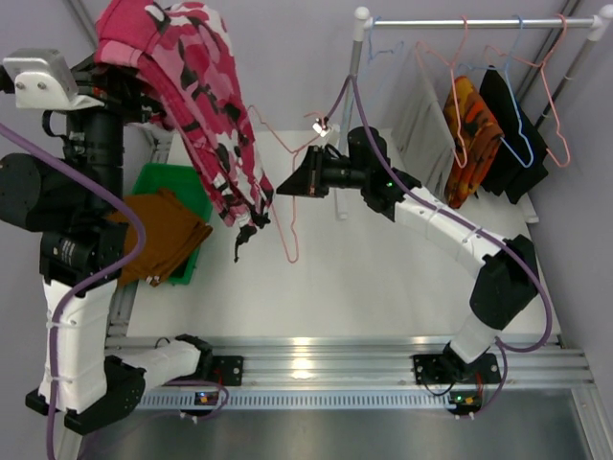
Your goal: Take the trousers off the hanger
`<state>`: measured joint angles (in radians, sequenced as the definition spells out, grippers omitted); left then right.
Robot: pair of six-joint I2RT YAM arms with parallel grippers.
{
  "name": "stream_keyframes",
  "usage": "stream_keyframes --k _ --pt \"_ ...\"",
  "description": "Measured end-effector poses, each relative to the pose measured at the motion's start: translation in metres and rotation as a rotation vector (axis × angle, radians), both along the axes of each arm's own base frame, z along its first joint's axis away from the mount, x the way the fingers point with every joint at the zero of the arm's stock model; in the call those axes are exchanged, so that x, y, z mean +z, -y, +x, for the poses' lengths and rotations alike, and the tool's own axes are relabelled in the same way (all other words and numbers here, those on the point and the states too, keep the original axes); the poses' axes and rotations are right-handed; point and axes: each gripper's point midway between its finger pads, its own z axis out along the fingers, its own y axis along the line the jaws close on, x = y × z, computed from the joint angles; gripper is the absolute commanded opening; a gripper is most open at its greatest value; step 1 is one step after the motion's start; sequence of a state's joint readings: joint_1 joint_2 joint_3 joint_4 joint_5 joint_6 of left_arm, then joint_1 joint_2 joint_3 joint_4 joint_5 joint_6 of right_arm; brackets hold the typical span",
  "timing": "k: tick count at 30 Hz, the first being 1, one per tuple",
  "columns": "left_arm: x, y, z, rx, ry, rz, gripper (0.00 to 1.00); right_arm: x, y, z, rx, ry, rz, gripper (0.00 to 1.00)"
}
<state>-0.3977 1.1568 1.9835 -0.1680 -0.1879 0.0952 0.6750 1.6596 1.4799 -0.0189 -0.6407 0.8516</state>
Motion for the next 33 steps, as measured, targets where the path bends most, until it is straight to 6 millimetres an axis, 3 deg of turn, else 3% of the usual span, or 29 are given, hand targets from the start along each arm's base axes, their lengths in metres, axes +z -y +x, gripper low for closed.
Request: stream_keyframes --k 8,15,22,28,33 --pt "-0.044 -0.094 -0.009 0.507 -0.037 0.07 0.0 -0.009 0.002 -0.004 0.018 0.002 -0.034 0.0" --pt "-0.086 -0.158 -0.037 0.867 -0.09 0.105 0.0 -0.013 0.003 -0.007 0.035 0.004 -0.049 0.0" --pt "-0.133 -0.188 -0.055 1.091 -0.139 0.106 0.0 -0.012 0.003 -0.013 0.062 -0.009 -0.063 0.0" --pt "-0.19 -0.207 -0.04 1.24 -0.259 0.136 0.0 -0.002 -0.004 -0.012 0.085 0.014 -0.051 0.0" --pt "-0.212 -0.223 -0.026 1.367 -0.316 0.113 0.0 -0.005 -0.009 -0.007 0.094 0.015 -0.061 0.0"
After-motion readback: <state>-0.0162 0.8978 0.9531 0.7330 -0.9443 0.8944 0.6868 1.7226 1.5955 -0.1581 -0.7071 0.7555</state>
